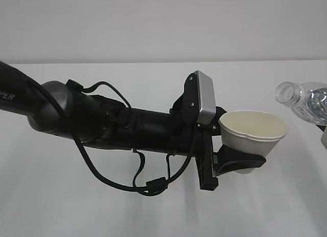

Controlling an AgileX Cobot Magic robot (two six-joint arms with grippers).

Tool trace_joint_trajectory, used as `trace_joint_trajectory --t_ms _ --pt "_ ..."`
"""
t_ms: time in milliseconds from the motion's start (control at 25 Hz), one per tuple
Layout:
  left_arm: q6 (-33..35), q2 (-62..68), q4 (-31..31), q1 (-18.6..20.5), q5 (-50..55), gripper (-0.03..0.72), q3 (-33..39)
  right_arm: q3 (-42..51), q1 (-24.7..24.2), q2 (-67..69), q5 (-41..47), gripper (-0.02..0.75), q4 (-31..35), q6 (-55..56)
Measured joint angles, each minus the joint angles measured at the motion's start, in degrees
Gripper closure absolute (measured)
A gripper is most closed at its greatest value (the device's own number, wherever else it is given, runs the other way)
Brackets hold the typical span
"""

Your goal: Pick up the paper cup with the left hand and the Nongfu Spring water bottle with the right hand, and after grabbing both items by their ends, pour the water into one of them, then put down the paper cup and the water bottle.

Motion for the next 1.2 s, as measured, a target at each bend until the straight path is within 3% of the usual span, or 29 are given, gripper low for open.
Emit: trace_joint_trajectory --t_ms 1200 --pt "-0.2 0.0 0.3 -0.8 -1.9 0.274 0.0 0.0 0.0 0.0 -2.1 0.282 4.8 -12.6"
